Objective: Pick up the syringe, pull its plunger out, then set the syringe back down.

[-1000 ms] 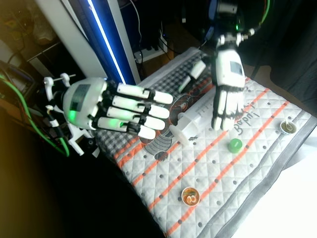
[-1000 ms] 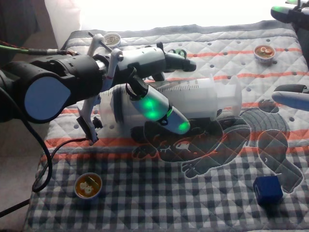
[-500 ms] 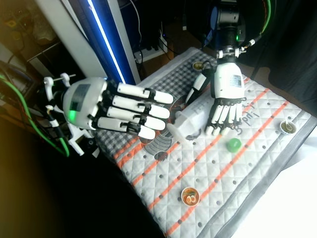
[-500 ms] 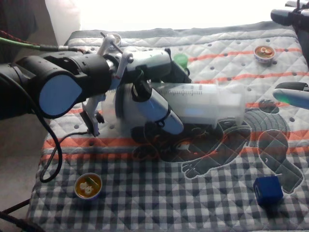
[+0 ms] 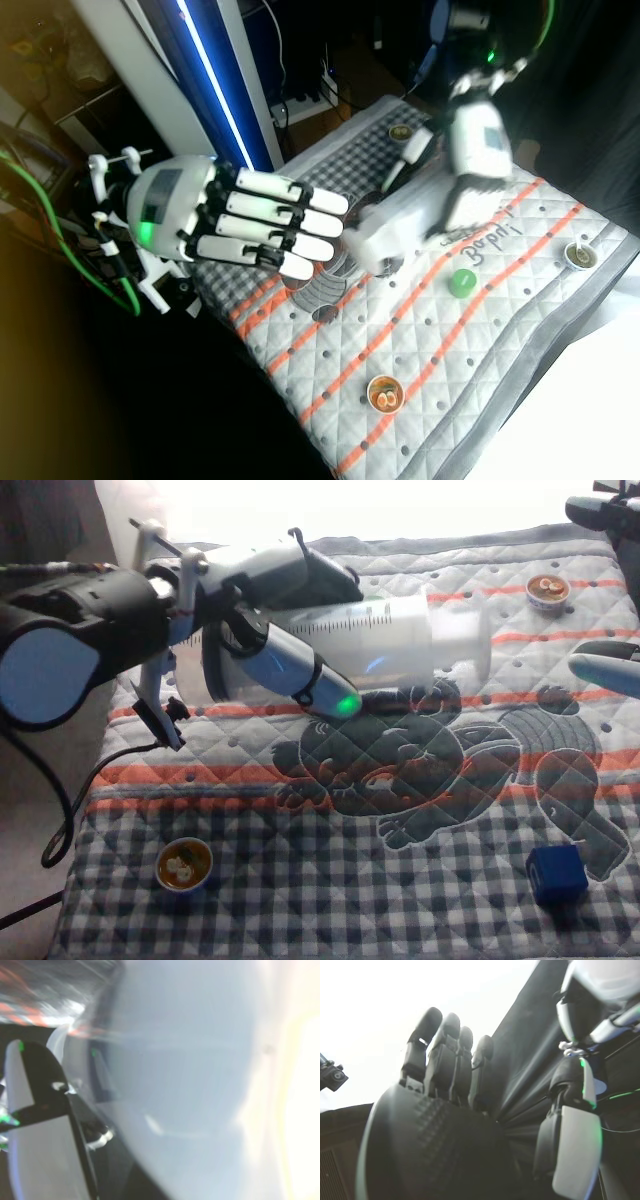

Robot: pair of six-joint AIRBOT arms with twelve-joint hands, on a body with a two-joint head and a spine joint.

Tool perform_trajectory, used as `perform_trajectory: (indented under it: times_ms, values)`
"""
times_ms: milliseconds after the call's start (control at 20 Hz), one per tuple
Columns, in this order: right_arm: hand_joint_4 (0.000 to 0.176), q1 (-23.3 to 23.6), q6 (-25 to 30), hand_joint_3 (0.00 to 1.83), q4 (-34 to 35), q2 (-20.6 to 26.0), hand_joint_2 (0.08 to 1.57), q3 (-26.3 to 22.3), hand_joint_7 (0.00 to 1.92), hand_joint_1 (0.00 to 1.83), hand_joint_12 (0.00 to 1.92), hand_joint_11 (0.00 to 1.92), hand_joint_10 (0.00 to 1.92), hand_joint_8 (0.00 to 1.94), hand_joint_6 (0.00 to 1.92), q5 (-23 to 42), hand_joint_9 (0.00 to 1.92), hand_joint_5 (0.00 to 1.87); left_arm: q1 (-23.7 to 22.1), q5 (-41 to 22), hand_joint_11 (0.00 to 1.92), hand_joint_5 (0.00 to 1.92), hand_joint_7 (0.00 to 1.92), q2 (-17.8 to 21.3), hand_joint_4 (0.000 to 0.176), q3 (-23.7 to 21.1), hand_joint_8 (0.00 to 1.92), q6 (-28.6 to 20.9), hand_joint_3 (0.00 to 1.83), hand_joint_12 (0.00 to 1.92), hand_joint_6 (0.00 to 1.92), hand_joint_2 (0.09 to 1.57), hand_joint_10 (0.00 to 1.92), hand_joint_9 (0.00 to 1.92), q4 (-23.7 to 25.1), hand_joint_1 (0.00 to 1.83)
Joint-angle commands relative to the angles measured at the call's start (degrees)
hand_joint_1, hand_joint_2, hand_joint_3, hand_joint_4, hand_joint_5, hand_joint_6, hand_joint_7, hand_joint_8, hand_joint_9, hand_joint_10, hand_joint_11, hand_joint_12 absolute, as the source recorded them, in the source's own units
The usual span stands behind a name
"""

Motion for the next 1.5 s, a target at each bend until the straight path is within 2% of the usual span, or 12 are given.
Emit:
perform_trajectory:
  times_ms: [0, 50, 150, 250, 400, 450, 500, 700, 800, 1100, 1350, 1450]
  values:
    - [0.032, 0.56, 0.29, 0.01, -0.3, -0.09, 0.99, 0.25, 0.41, 0.82, 1.07, 0.0, 0.0, 0.0, 0.0, 7.2, 0.41, 0.48, -1.1, 10.76, 0.62, 0.73, 0.83, 0.91, 0.0, -1.2, 1.24, -0.64, 0.0, 1.65, 1.21, 1.2, 1.49, 0.78, -0.05, 1.35]
    - [0.035, 0.54, 0.3, 0.0, -0.28, -0.2, 0.99, 0.25, 0.41, 0.84, 1.08, 0.0, 0.0, 0.0, 0.0, 7.19, 0.41, 0.48, -1.01, 12.9, 0.67, 0.79, 0.91, 2.37, 0.0, -3.08, 1.28, -0.63, 0.0, 1.7, 1.12, 1.18, 1.35, 0.83, 0.29, 1.26]
    - [0.027, 0.52, 0.41, 0.0, -0.22, -0.35, 0.96, 0.25, 0.37, 0.8, 0.97, 0.0, 0.0, 0.0, 0.0, 7.16, 0.37, 0.4, -0.45, 17.06, 0.78, 0.81, 0.9, 5.23, 0.0, -6.72, 1.4, -0.62, 0.0, 1.9, 1.01, 1.19, 1.53, 0.88, 1.47, 1.24]
    - [0.016, 0.51, 1.06, 0.0, 0.03, -0.6, 0.88, 0.34, 0.28, 0.6, 0.86, 0.0, 0.0, 0.0, 0.0, 7.17, 0.29, 0.26, 0.34, 20.45, 0.63, 0.76, 0.89, 7.49, 0.0, -9.6, 1.26, -0.61, 0.0, 1.86, 1.07, 1.19, 1.52, 0.78, 2.41, 1.33]
    - [0.032, 0.81, 5.0, 0.0, 0.03, -2.19, 0.82, 1.67, 0.1, 0.55, 0.52, 0.0, 0.0, 0.0, 0.0, 7.52, 0.13, 0.11, 1.57, 24.51, 0.4, 0.79, 0.85, 10.07, 0.0, -13.2, 1.28, -0.59, 0.0, 1.85, 1.15, 1.2, 1.55, 0.67, 4.32, 1.35]
    - [0.013, 1.0, 6.24, 0.0, 0.03, -2.77, 0.79, 2.07, 0.06, 0.5, 0.45, 0.0, 0.0, 0.0, 0.0, 7.86, 0.1, 0.06, 1.74, 25.48, 0.5, 0.81, 0.85, 10.63, 0.0, -13.99, 1.34, -0.58, 0.0, 1.85, 1.14, 1.2, 1.45, 0.67, 4.88, 1.23]
    - [0.028, 1.35, 7.49, 0.0, 0.03, -3.44, 0.78, 2.44, 0.04, 0.47, 0.4, 0.0, 0.0, 0.0, 0.0, 8.12, 0.09, 0.03, 1.84, 26.25, 0.49, 0.8, 0.84, 11.05, 0.0, -14.63, 1.36, -0.58, 0.0, 1.85, 1.17, 1.2, 1.4, 0.66, 5.38, 1.2]
    - [0.009, 3.11, 10.18, 0.02, -0.59, -6.1, 0.99, 3.68, 0.12, 0.41, 0.99, 0.0, 0.04, 0.01, 0.01, 8.43, 0.26, 0.09, 1.84, 26.93, 0.32, 0.78, 0.75, 11.3, 0.0, -15.1, 1.53, -0.58, 0.0, 1.91, 1.19, 1.24, 1.54, 0.55, 5.85, 1.18]
    - [0.0, 3.62, 10.18, 0.01, -1.03, -6.73, 1.03, 3.7, 0.07, 0.39, 0.85, 0.0, 0.01, 0.0, 0.0, 8.41, 0.2, 0.03, 1.76, 27.42, 0.28, 0.82, 0.76, 11.25, 0.0, -15.46, 1.51, -0.58, 0.0, 1.92, 1.12, 1.22, 1.52, 0.53, 6.43, 1.19]
    - [0.0, 4.52, 11.59, 0.0, -2.28, -8.34, 1.08, 4.29, 0.08, 0.41, 1.05, 0.0, 0.01, 0.0, 0.0, 7.66, 0.21, 0.04, 1.58, 29.36, 0.24, 0.74, 0.77, 10.53, 0.0, -15.76, 1.42, -0.58, 0.0, 1.86, 1.23, 1.25, 1.65, 0.57, 6.86, 1.33]
    - [0.0, 5.1, 14.13, 0.0, -4.8, -9.45, 1.08, 4.88, 0.1, 0.41, 1.05, 0.0, 0.03, 0.01, 0.03, 6.06, 0.2, 0.13, 1.43, 29.79, 0.43, 0.76, 0.87, 10.42, 0.0, -15.89, 1.26, -0.59, 0.0, 1.71, 1.17, 1.2, 1.54, 0.69, 7.02, 1.35]
    - [0.0, 5.37, 14.13, 0.01, -5.11, -9.55, 1.13, 4.95, 0.08, 0.36, 0.88, 0.0, 0.01, 0.0, 0.02, 5.8, 0.18, 0.13, 1.42, 29.88, 0.39, 0.7, 0.82, 10.36, 0.0, -16.06, 1.36, -0.59, 0.0, 1.76, 1.24, 1.23, 1.58, 0.65, 7.34, 1.34]
